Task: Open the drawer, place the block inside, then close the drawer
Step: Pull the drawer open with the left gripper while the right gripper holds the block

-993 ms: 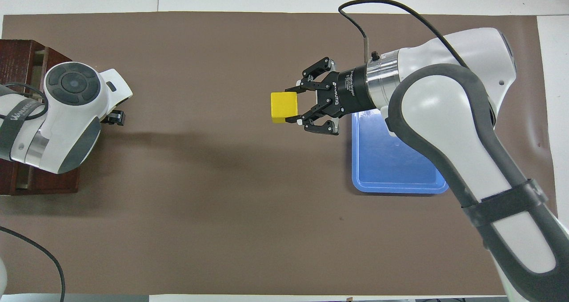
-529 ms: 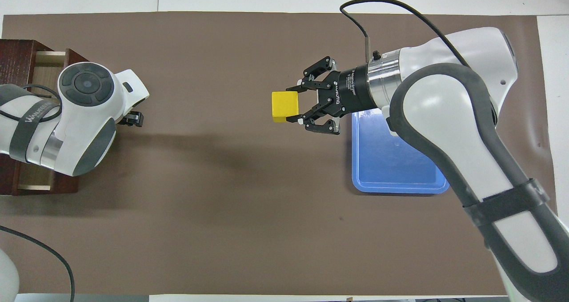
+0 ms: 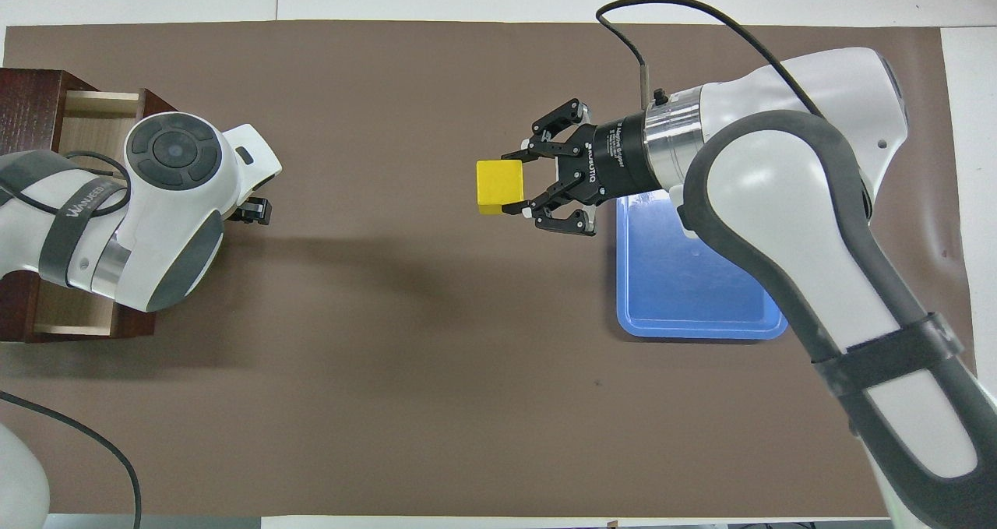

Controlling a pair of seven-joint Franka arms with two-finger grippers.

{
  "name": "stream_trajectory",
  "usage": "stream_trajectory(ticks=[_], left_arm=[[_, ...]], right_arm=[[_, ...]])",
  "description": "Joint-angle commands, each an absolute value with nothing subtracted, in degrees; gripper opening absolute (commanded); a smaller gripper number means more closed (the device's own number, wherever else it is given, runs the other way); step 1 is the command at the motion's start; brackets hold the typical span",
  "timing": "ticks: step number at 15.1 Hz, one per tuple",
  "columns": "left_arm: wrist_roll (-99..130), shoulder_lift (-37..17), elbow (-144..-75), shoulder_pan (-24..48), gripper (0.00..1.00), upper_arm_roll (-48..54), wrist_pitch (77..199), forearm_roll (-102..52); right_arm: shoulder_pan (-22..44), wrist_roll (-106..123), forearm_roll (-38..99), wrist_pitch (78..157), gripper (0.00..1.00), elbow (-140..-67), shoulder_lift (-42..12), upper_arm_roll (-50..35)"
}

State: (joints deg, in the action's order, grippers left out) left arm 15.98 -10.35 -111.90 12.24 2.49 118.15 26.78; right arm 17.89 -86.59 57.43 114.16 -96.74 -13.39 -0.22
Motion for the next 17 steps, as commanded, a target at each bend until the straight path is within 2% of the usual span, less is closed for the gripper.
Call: stream_trajectory(ticks=[1, 17], left_arm=[[17.05, -10.72, -111.98, 14.68, 1.0, 2.55, 117.16, 23.03], [16.96, -11.07, -109.95, 15.47, 1.0, 2.55, 114.78, 22.15]], right_arm=[[17.23, -85.61, 59.06, 113.47, 0.0, -98.17, -11.95, -0.53], [17.23, -85.78, 59.06, 113.55, 0.0, -98.17, -12.04, -0.53]])
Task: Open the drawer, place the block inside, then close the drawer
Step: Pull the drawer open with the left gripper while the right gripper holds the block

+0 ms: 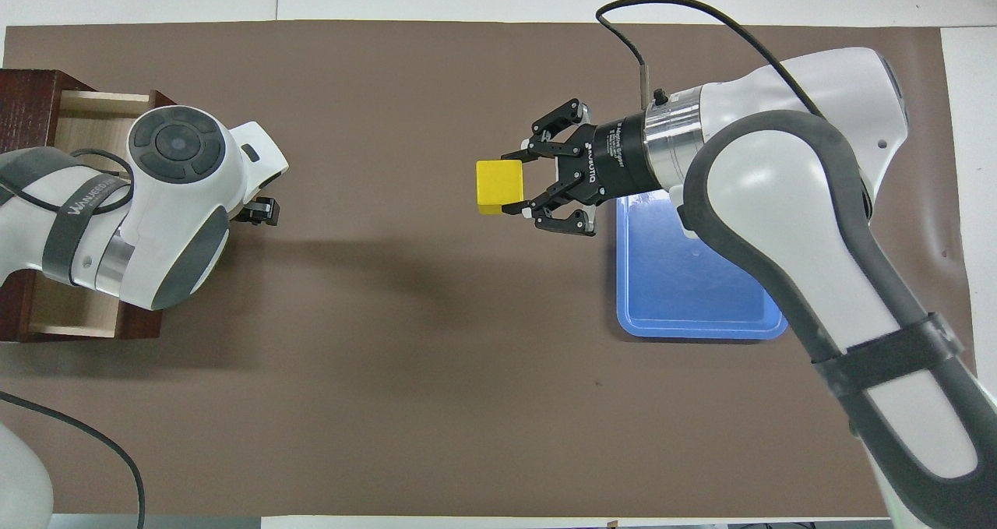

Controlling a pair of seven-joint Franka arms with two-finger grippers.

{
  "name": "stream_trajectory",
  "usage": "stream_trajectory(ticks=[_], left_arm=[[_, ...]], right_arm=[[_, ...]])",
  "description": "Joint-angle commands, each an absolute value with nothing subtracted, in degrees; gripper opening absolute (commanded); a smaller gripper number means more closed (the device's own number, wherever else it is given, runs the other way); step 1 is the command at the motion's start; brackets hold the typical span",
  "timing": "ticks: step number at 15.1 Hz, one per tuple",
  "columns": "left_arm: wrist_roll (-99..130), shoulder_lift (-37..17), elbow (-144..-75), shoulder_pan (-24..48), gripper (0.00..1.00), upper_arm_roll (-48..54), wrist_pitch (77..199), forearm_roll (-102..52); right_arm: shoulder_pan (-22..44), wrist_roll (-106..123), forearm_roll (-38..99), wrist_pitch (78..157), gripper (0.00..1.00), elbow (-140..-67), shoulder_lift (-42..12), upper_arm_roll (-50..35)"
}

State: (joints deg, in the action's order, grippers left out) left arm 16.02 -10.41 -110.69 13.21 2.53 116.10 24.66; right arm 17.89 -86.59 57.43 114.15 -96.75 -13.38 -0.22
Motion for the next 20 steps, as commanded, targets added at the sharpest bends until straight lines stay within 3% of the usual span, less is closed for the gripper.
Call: stream_trajectory(ticks=[1, 8, 18, 20], left_arm=[[17.05, -11.07, -109.95, 15.47, 1.0, 2.55, 114.7, 22.06], [15.74, -10.46, -109.78, 15.56, 1.0, 2.37, 113.04, 21.71], [13.18, -9.76, -101.0, 15.64, 1.0, 2.46, 101.62, 19.26], [13.45, -7.66, -100.2, 15.73, 1.0, 2.46, 100.29, 16.8]], right_arm=[[17.31, -85.78, 59.06, 113.55, 0.0, -98.17, -12.04, -0.53], [17.31, -85.96, 59.06, 113.64, 0.0, -98.17, -12.04, -0.53], [17.4, -85.96, 59.06, 113.64, 0.0, -98.09, -11.95, -0.53], [17.4, -85.96, 59.06, 113.64, 0.0, -98.09, -12.04, -0.53]])
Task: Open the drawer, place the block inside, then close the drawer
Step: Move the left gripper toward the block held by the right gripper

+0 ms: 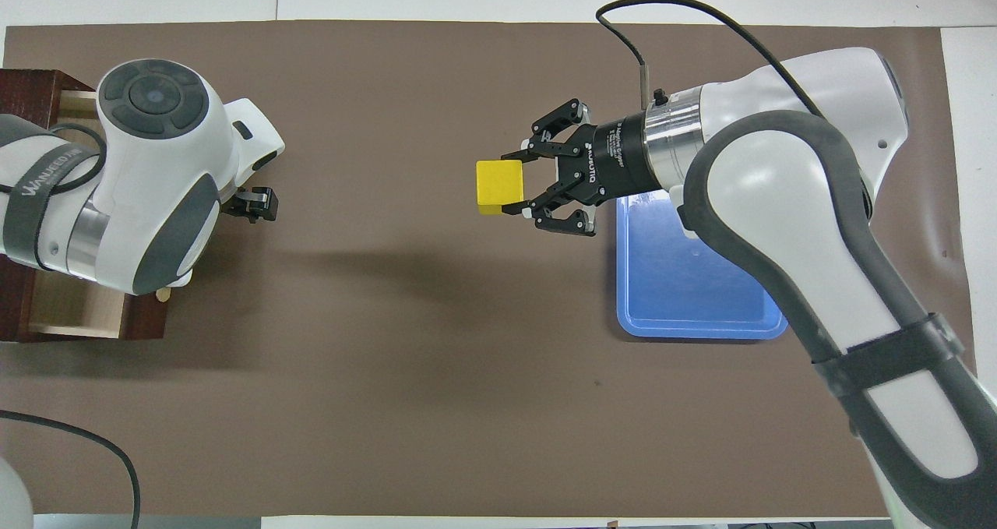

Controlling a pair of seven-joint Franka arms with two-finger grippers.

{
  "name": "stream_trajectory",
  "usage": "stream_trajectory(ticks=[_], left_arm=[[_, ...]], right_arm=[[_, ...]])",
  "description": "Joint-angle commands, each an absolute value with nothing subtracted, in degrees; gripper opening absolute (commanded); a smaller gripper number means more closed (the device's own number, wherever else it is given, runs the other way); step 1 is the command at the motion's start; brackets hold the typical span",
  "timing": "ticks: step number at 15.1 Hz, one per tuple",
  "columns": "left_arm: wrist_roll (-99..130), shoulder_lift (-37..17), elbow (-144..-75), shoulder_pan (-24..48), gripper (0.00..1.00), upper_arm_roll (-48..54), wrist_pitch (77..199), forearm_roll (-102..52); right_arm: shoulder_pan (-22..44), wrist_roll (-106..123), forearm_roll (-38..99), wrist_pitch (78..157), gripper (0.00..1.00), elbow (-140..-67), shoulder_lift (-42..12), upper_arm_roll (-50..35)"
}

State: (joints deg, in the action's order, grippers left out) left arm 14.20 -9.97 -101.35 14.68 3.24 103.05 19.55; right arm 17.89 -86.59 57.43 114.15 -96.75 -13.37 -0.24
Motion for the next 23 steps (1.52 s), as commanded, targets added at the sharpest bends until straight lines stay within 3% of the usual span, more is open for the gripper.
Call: stream_trajectory(ticks=[1, 5, 8, 15, 23], left_arm=[[14.23, -6.34, -100.37, 15.73, 1.0, 2.46, 100.11, 15.57], [25.37, -1.76, -100.72, 15.82, 1.0, 2.46, 99.76, 9.33], [45.97, -0.7, -100.64, 18.53, 1.0, 2.64, 100.19, 7.21], [94.25, -1.66, -97.92, 22.94, 1.0, 2.81, 101.78, -0.07], [116.16, -5.0, -92.91, 28.21, 1.0, 2.72, 100.38, -3.25]], right_arm=[[17.4, -85.96, 59.06, 113.64, 0.0, -98.09, -11.95, -0.53], [17.58, -86.13, 59.06, 113.82, 0.0, -98.09, -12.04, -0.53], [17.93, -86.31, 59.06, 114.17, 0.0, -98.09, -12.04, -0.53], [20.12, -88.42, 59.15, 116.54, 0.0, -97.91, -12.13, -1.05], [21.09, -89.65, 59.15, 118.3, 0.0, -97.82, -12.13, -1.23]])
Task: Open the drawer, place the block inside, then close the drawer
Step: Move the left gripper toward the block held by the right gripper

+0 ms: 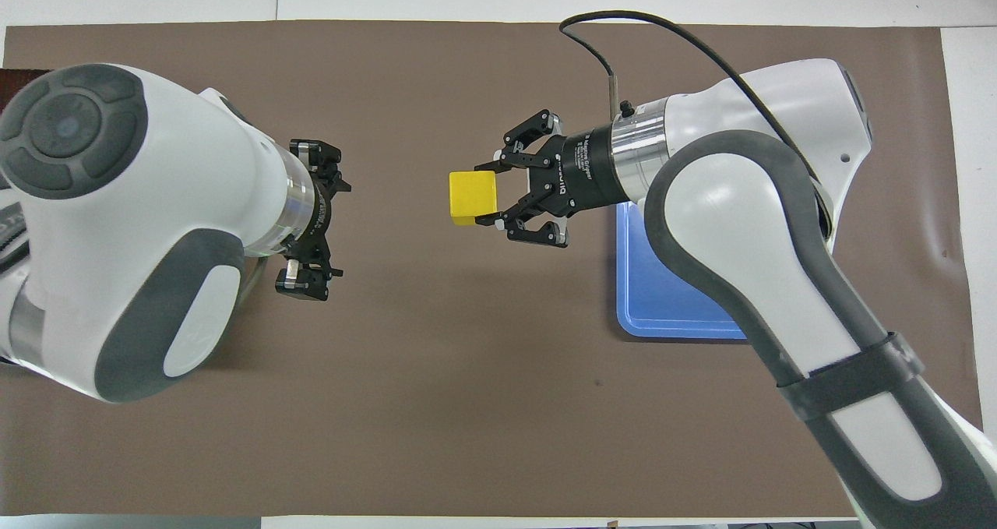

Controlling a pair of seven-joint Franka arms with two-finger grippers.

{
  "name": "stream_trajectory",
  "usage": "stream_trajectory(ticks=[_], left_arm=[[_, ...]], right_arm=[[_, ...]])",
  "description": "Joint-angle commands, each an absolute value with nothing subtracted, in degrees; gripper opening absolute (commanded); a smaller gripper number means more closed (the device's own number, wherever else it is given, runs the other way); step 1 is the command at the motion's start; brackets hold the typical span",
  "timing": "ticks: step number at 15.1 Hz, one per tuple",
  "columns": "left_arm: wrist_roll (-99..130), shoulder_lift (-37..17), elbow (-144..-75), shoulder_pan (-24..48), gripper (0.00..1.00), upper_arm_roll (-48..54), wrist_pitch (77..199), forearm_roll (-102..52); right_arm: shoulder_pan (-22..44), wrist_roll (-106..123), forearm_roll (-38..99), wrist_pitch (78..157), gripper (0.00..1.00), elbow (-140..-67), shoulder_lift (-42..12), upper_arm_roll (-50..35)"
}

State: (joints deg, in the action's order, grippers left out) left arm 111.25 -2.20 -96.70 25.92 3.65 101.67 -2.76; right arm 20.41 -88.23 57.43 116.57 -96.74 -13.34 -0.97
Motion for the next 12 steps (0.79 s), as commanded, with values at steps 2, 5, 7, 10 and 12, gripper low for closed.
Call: stream_trajectory(ticks=[2, 5, 7, 10, 12], left_arm=[[121.36, -7.81, -89.93, 30.14, 1.0, 2.64, 99.5, -2.9], [124.1, -10.71, -87.11, 32.43, 1.0, 2.64, 98.0, -1.76], [124.1, -11.16, -86.13, 32.52, 1.0, 2.64, 97.56, -1.58], [124.1, -11.51, -86.04, 32.52, 1.0, 2.55, 97.29, -1.06], [124.45, -12.3, -84.47, 32.52, 1.0, 2.55, 97.12, -1.06]], right_arm=[[22.93, -90.0, 59.15, 119.17, 0.0, -97.91, -12.13, -1.14], [23.47, -90.35, 59.15, 120.06, 0.0, -98.0, -12.13, -1.14], [23.9, -90.35, 59.15, 120.15, 0.0, -98.0, -12.13, -1.14], [24.08, -90.35, 59.15, 120.15, 0.0, -98.0, -12.13, -1.14], [24.08, -90.35, 59.15, 120.15, 0.0, -98.0, -12.13, -1.14]])
